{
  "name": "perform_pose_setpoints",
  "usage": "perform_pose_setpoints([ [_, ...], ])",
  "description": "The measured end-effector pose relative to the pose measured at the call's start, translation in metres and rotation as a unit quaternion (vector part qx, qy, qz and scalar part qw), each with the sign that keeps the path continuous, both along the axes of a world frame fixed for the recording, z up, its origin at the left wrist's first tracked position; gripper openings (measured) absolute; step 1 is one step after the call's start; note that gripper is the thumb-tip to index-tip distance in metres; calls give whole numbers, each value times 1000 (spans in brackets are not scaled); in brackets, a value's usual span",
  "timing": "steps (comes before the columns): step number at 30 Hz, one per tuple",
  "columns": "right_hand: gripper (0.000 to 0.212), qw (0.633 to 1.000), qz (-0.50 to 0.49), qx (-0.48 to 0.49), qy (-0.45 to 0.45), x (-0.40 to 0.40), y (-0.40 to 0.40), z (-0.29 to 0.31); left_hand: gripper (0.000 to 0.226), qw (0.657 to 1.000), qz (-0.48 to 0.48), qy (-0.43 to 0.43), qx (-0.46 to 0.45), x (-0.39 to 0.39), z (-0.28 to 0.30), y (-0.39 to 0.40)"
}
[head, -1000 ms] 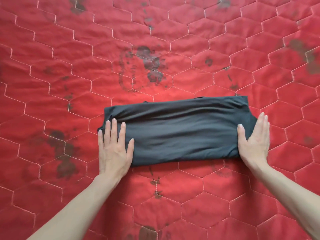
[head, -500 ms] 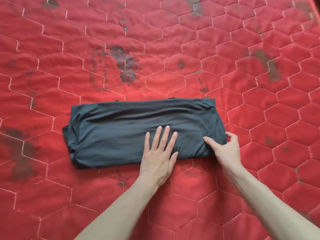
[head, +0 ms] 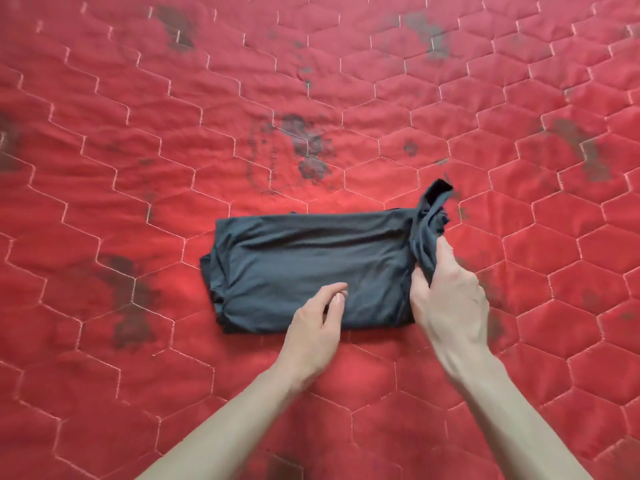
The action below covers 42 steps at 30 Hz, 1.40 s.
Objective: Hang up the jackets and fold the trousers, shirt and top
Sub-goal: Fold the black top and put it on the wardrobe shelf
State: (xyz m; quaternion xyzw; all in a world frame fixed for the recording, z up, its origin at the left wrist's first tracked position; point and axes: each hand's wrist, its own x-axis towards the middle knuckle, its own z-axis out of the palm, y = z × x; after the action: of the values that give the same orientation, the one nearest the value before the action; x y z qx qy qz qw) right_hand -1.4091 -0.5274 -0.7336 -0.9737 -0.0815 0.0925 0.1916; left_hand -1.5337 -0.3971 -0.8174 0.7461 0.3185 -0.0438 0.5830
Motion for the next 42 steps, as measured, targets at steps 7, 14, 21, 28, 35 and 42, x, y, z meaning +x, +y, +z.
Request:
perform_pose_setpoints([
  [7, 74, 997, 52, -62, -1, -59, 92, -4, 40, 937, 154, 25, -312, 1, 23, 66],
  [14, 86, 992, 116, 16, 54, -108, 144, -26, 62, 890, 198, -1, -410, 20, 39, 110],
  [21, 65, 966, 195, 168, 24, -122, 123, -47, 54, 988, 91, -102, -79, 2, 24, 128],
  [28, 61, 923, 309, 205, 108, -112, 117, -69, 62, 986, 94, -122, 69, -33, 5, 139],
  [35, 37, 963, 218, 160, -11, -66, 115, -94, 55, 987, 157, 19, 44, -31, -8, 150],
  [42, 71, 967, 226, -118, -27, -52, 105, -129, 42, 959, 240, 45, 144, -37, -9, 147],
])
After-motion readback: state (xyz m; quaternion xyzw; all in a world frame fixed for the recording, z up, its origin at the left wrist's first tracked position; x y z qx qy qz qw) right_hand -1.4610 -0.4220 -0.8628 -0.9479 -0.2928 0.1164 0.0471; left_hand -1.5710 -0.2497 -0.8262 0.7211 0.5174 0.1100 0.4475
